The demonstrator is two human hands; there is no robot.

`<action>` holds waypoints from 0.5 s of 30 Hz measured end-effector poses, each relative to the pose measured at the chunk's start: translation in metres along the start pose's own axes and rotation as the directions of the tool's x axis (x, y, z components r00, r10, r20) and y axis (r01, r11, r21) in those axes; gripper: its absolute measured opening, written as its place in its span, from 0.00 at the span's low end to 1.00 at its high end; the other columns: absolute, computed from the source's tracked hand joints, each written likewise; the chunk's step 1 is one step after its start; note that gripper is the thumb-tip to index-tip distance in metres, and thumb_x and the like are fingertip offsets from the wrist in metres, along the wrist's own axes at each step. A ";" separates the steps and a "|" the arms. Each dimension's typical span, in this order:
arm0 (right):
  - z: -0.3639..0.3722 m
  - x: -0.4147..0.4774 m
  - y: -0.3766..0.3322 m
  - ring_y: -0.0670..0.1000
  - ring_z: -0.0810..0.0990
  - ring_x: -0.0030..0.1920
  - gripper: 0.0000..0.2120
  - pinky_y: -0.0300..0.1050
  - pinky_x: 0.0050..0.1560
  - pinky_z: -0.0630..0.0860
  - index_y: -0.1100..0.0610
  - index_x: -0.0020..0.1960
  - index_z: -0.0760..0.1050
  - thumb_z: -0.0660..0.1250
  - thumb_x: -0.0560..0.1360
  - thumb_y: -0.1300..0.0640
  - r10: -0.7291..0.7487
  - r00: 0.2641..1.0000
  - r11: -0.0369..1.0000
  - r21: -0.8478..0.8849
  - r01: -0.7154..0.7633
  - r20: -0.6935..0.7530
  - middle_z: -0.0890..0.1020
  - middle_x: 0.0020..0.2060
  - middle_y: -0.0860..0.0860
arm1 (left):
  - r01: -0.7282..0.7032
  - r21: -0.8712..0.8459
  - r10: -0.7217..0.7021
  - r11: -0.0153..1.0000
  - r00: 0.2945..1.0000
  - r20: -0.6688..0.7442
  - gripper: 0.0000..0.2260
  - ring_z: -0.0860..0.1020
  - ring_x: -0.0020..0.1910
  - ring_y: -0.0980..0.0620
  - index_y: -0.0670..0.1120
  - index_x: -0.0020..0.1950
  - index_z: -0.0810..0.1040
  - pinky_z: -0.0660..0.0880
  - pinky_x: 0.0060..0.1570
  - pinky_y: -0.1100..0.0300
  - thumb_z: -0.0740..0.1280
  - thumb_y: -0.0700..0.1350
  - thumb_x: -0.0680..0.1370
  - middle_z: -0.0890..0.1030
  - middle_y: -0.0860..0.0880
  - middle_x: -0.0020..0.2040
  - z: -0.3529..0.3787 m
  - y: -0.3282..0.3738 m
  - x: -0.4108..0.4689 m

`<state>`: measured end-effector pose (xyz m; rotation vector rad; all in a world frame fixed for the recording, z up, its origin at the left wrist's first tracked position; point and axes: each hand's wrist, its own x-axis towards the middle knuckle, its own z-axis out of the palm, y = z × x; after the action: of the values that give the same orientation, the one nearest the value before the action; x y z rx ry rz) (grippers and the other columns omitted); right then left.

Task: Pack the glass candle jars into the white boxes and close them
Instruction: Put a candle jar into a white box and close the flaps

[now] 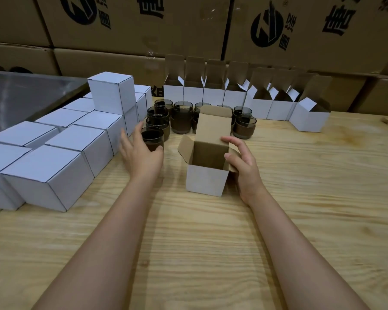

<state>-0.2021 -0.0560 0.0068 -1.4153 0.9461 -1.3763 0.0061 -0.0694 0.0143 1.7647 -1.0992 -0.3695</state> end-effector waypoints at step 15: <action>-0.001 0.000 0.000 0.58 0.77 0.50 0.16 0.54 0.53 0.72 0.46 0.55 0.77 0.63 0.70 0.58 -0.004 1.000 0.998 0.064 0.002 0.030 0.79 0.52 0.57 | -0.224 -0.048 0.215 0.973 0.966 -0.145 0.04 0.65 0.66 0.47 0.50 0.49 0.73 0.60 0.57 0.63 0.64 0.50 0.79 0.66 0.45 0.67 -0.032 0.043 -0.002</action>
<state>-0.2035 -0.0565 0.0066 -1.3858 0.8733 -1.3716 0.0048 -0.0535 0.0656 1.5684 -1.1561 -0.1422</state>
